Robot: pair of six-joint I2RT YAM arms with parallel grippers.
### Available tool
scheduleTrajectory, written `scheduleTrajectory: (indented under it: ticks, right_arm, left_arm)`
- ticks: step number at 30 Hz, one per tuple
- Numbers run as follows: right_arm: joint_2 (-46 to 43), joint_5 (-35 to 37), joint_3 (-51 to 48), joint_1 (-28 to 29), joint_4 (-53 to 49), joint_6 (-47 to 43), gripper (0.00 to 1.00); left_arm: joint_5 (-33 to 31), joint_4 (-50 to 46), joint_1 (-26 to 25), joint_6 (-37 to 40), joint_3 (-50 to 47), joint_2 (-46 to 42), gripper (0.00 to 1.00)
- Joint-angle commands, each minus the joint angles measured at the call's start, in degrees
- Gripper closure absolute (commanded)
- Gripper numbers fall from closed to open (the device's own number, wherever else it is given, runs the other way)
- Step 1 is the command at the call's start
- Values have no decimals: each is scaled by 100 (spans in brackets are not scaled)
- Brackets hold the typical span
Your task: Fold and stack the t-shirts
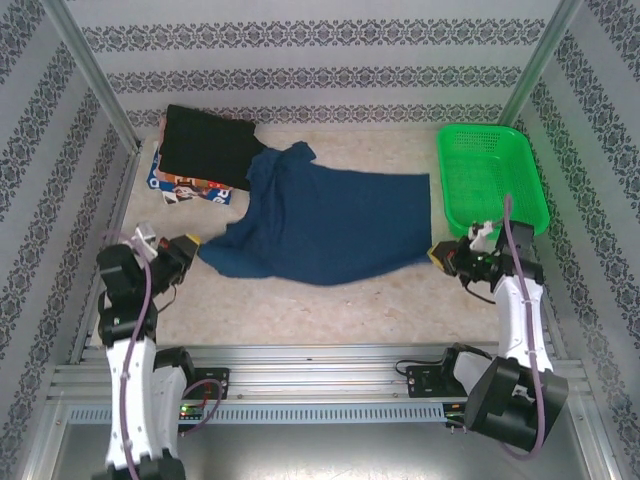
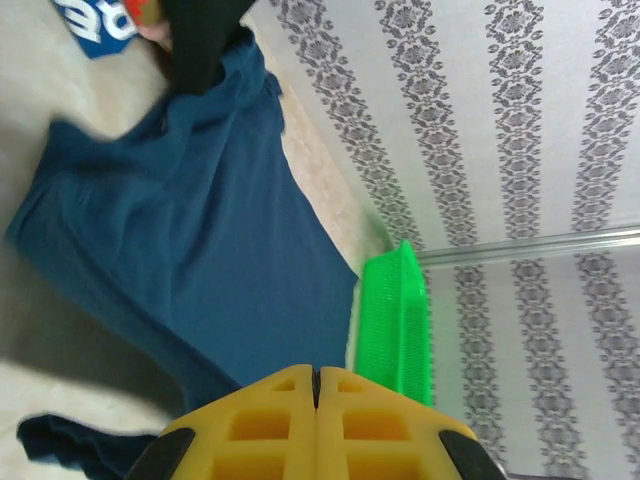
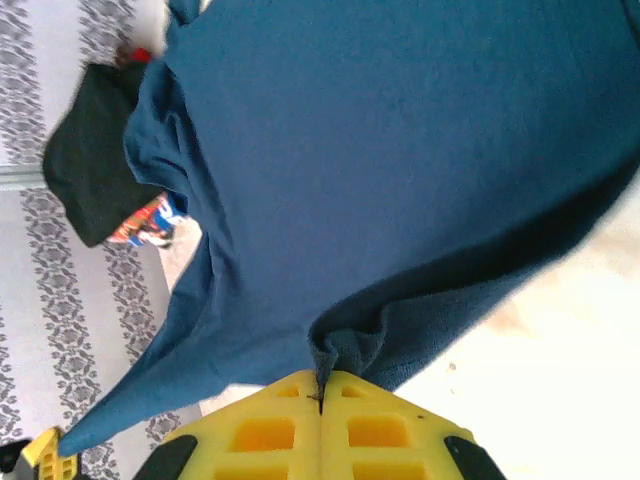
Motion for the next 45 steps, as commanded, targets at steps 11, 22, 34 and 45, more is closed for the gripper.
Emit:
scheduleTrajectory:
  ticks: [11, 22, 34, 45]
  right_arm:
    - [-527, 1302, -179, 1, -1932, -6, 100]
    - [-1057, 1779, 254, -140, -2344, 266, 100]
    - [1774, 95, 5500, -108, -63, 1057, 100]
    - [4432, -299, 11199, -83, 91, 2601, 100]
  left_arm:
    - [-2599, -4012, 89, 521, 438, -252, 100]
    - [-2838, -3006, 90, 610, 1016, 208, 100]
    - [-1487, 2337, 55, 23, 3973, 3307, 100]
    - [-1697, 676, 198, 938, 8969, 5317, 100]
